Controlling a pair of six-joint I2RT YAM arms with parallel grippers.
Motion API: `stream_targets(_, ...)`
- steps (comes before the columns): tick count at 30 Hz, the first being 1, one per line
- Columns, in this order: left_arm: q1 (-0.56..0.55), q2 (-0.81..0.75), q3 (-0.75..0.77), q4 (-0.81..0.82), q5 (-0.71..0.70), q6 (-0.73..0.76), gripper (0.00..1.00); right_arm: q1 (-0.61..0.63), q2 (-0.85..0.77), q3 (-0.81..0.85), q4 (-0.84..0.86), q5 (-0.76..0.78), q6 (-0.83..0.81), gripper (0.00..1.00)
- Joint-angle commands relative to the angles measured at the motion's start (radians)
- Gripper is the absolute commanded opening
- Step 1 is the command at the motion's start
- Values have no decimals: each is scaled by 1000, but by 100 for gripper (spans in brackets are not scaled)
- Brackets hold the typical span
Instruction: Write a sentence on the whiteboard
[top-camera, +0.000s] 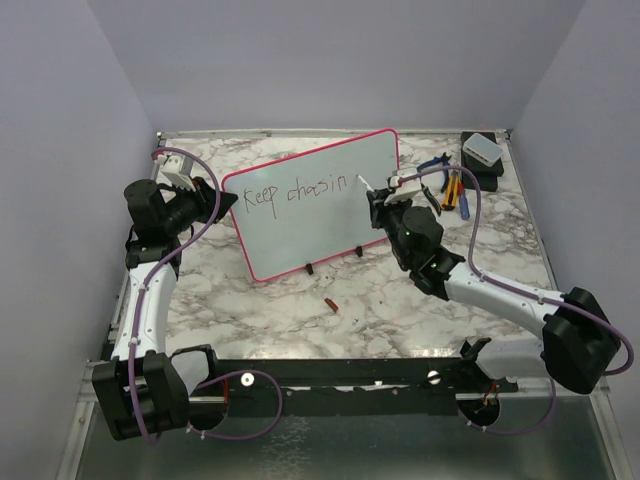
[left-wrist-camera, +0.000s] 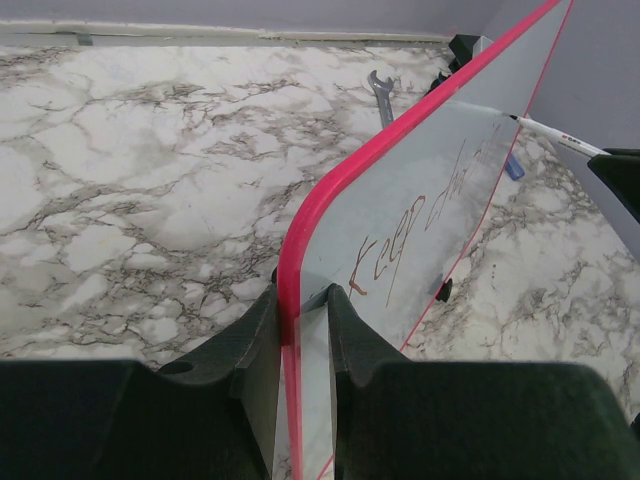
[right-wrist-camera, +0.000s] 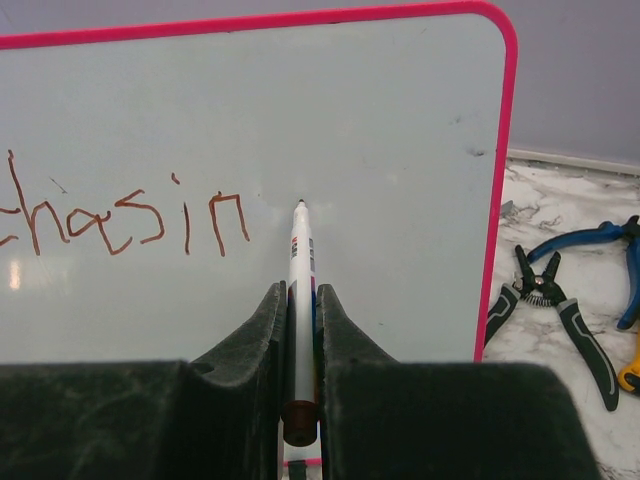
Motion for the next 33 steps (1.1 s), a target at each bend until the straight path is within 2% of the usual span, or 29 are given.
stream_targets(1,2,-9,-15,-15,2,14,2,-4,21,41,34,-14,-17,0)
stream_targets(23,2,-8,-15,-16,3,17,1,-5,40,6,9,-99,11,1)
stream_targets(33,2,-9,-16,-16,3,16,1,-5,26,-27,-15,-68,33,1)
